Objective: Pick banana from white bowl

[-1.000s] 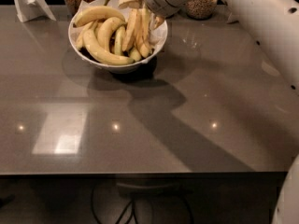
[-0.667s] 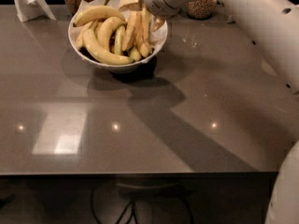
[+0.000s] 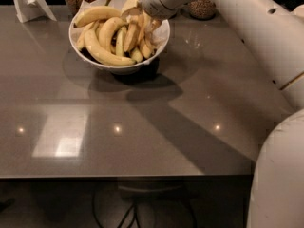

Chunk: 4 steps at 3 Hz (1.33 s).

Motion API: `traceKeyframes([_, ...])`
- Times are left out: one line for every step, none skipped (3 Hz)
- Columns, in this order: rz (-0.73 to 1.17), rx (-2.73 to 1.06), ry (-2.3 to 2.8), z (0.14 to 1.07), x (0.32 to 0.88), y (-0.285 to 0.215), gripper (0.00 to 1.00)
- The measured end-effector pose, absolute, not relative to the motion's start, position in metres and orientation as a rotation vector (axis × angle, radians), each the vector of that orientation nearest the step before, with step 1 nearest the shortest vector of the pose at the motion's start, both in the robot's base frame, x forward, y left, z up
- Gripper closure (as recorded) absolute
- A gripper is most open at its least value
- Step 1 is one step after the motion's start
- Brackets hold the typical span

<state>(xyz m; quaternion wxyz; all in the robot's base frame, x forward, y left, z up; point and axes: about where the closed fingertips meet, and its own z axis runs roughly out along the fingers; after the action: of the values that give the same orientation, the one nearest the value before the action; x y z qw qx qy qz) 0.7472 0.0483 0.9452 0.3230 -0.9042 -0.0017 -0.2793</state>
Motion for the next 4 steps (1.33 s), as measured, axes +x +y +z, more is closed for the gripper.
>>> traceKeyframes([-0.728, -2.376, -0.011, 0.9446, 0.7492, 0.0510, 0.42])
traceKeyframes([-0.720, -2.380, -0.018, 0.9446, 0.7498, 0.0527, 0.61])
traceKeyframes([-0.717, -2.386, -0.013, 0.9455, 0.7482, 0.0530, 0.85])
traceKeyframes([-0.716, -2.395, -0.012, 0.9486, 0.7436, 0.0537, 1.00])
